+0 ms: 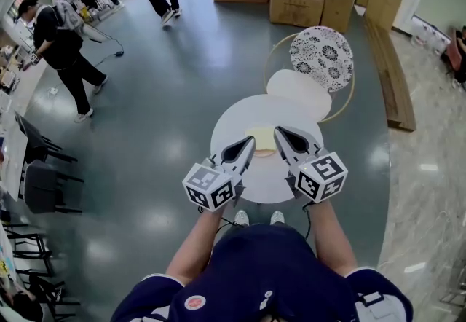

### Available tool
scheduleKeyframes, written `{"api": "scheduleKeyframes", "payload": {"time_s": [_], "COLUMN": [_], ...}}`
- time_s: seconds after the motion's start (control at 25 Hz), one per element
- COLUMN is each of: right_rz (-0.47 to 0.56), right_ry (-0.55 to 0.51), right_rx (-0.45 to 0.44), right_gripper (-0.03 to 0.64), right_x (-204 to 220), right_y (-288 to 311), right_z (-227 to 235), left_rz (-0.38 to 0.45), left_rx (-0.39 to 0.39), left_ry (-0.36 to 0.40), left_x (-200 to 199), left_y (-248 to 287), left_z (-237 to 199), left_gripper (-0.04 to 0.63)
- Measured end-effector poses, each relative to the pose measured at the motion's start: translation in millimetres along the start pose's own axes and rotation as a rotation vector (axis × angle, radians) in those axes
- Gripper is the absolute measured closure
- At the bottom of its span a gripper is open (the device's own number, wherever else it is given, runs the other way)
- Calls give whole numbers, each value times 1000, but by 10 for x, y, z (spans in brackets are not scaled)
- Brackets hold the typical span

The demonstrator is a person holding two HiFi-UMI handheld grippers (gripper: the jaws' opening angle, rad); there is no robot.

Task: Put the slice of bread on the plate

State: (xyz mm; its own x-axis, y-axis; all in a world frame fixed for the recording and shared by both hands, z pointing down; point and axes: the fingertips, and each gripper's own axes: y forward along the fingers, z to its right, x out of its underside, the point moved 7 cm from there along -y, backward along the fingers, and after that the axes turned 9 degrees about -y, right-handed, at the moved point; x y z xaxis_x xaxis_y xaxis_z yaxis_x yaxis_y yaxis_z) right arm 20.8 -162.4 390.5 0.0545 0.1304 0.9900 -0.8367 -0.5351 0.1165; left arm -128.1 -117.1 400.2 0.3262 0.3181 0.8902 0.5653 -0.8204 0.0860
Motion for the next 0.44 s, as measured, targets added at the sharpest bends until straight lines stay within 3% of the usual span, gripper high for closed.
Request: {"api": "scheduleKeyframes", "payload": {"time_s": [0.44], "right_rz": [2], "right_ry": [-2], "right_rx": [-4], "right_gripper": [611], "right_x": [-27], "right_y": [10], "right_z": [-27], "left_rz": [2], "left_rx": [2], "left_ry": [-5], "left_x": [-11], "left_y": [-26], "left_z": [7], "left_gripper": [588]}}
